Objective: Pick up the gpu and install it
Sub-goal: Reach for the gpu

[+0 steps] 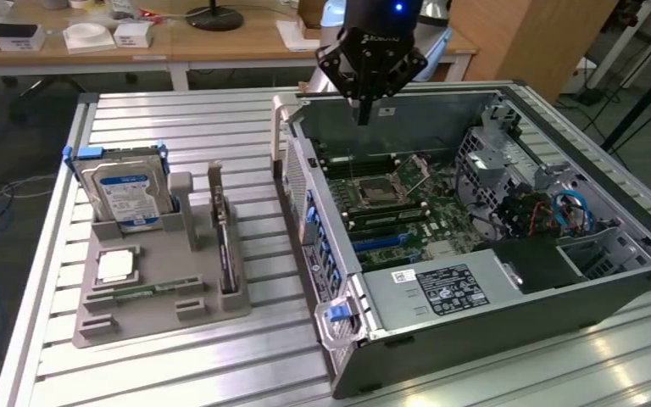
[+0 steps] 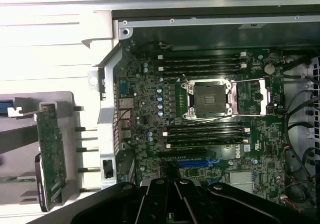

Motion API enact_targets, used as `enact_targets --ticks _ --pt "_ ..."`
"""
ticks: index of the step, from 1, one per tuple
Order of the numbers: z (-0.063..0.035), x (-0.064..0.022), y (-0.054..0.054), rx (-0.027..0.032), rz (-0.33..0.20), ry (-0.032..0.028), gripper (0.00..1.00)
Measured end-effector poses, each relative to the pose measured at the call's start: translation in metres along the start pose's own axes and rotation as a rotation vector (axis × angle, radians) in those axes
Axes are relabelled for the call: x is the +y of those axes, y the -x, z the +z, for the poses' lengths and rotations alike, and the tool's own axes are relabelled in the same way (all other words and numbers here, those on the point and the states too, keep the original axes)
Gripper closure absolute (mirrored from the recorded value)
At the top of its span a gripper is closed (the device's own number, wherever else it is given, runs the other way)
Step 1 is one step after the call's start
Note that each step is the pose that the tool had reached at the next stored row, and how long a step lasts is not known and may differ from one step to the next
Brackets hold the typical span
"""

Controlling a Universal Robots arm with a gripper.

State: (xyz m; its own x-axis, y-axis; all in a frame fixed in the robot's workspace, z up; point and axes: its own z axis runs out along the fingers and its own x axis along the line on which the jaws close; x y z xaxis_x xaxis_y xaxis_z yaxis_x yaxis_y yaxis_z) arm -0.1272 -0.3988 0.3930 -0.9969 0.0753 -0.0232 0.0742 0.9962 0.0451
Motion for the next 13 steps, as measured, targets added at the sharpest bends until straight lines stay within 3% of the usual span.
enact_targets --ticks 13 --pt "0.0002 -0.0011 -0.014 0.0002 0.0 0.0 0.89"
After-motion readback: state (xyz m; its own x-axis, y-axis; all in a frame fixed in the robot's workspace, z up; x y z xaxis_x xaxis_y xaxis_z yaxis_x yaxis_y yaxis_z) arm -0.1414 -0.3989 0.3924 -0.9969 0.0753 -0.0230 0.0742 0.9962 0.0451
